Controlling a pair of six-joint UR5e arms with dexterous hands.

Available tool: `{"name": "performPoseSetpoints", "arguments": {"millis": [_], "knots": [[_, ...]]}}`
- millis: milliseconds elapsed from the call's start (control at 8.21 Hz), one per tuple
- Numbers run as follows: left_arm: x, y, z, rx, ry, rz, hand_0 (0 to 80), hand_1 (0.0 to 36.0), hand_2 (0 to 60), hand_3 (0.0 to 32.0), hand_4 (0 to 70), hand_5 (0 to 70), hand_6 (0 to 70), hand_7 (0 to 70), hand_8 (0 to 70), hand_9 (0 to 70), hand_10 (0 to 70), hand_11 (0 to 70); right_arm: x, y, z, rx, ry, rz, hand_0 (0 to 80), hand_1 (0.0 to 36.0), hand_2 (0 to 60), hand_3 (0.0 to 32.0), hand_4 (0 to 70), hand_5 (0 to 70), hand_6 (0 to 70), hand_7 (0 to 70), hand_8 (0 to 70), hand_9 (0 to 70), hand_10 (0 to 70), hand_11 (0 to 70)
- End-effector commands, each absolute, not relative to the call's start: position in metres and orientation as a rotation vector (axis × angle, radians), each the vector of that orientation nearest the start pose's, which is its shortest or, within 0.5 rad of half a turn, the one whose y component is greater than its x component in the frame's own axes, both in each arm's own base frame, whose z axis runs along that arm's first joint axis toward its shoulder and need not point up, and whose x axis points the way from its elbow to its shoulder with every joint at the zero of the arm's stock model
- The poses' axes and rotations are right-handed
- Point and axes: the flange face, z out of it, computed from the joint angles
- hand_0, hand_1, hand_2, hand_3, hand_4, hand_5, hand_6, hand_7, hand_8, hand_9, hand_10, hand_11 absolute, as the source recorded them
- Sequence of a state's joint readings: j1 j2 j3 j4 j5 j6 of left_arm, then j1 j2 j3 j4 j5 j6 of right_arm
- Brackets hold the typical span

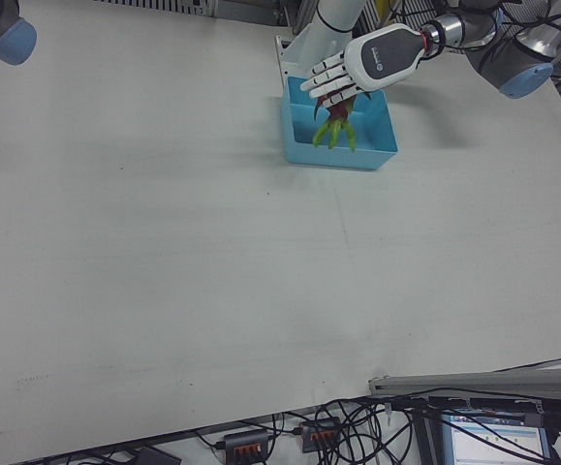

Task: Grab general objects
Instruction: 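Lower the dragon fruit into the blue tray and open the left hand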

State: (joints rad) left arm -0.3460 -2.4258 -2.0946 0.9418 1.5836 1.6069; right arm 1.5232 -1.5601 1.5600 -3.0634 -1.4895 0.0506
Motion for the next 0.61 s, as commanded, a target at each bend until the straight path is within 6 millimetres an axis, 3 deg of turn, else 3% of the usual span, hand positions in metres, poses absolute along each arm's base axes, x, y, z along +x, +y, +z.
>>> {"name": "performPoseSetpoints", "arguments": {"millis": [0,122,243,365,487], "knots": [[0.454,-0.300,0.109,0.383,1.957,-0.171,51.6,15.8,2.5,0.0,7.8,22.0,0.0,14.0,0.0,1.4,9.3,15.7,0.117,-0.510,0.679,0.026,2.262,-2.090,0.0,0.0,0.0,0.0,0.0,0.0,0.0,0.0,0.0,0.0,0.0,0.0],[0.452,-0.302,0.108,0.387,1.957,-0.174,50.7,15.0,2.5,0.0,7.4,21.9,0.0,12.8,0.0,1.1,8.2,13.9,0.117,-0.510,0.679,0.026,2.262,-2.090,0.0,0.0,0.0,0.0,0.0,0.0,0.0,0.0,0.0,0.0,0.0,0.0],[0.442,-0.310,0.107,0.403,1.946,-0.189,51.5,17.6,11.5,0.0,10.2,30.3,1.9,17.1,0.0,2.0,11.4,18.6,0.117,-0.510,0.679,0.026,2.262,-2.090,0.0,0.0,0.0,0.0,0.0,0.0,0.0,0.0,0.0,0.0,0.0,0.0],[0.427,-0.332,0.109,0.448,1.931,-0.224,52.2,20.3,19.0,0.0,10.4,33.9,2.6,18.9,0.0,2.3,13.5,21.8,0.117,-0.510,0.679,0.026,2.262,-2.090,0.0,0.0,0.0,0.0,0.0,0.0,0.0,0.0,0.0,0.0,0.0,0.0],[0.400,-0.363,0.108,0.512,1.920,-0.276,51.9,21.1,22.3,0.0,9.7,36.5,3.1,20.9,0.0,2.7,14.0,22.5,0.117,-0.510,0.679,0.026,2.262,-2.090,0.0,0.0,0.0,0.0,0.0,0.0,0.0,0.0,0.0,0.0,0.0,0.0]]}}
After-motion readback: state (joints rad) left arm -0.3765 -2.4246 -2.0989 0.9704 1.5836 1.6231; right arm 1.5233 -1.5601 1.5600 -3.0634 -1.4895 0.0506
